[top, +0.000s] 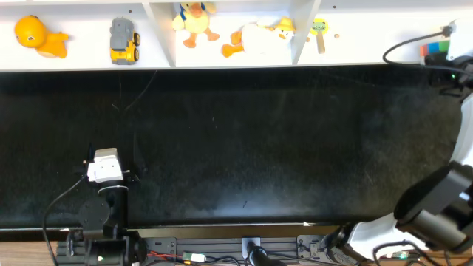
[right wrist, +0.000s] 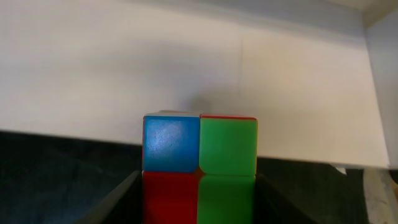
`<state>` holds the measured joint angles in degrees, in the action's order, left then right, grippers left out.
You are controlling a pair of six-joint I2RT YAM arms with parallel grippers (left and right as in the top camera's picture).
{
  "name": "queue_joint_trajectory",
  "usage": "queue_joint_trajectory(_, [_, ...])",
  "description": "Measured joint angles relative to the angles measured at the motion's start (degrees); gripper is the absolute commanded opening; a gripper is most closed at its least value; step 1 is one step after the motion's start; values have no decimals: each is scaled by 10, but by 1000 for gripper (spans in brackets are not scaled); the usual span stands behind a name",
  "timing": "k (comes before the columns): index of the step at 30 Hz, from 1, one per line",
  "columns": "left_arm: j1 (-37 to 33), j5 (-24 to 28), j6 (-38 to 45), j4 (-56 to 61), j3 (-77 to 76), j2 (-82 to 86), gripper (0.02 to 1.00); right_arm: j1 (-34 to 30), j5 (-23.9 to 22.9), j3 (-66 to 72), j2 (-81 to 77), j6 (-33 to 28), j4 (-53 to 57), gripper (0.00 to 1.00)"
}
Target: Store Toys
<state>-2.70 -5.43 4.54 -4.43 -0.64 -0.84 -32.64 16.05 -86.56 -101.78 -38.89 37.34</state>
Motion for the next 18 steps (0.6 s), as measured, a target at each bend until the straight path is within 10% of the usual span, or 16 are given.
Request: queue_joint_trajectory(18, [0,0,0,0,0,0,998,47,1,-56,-78,49,-36,384])
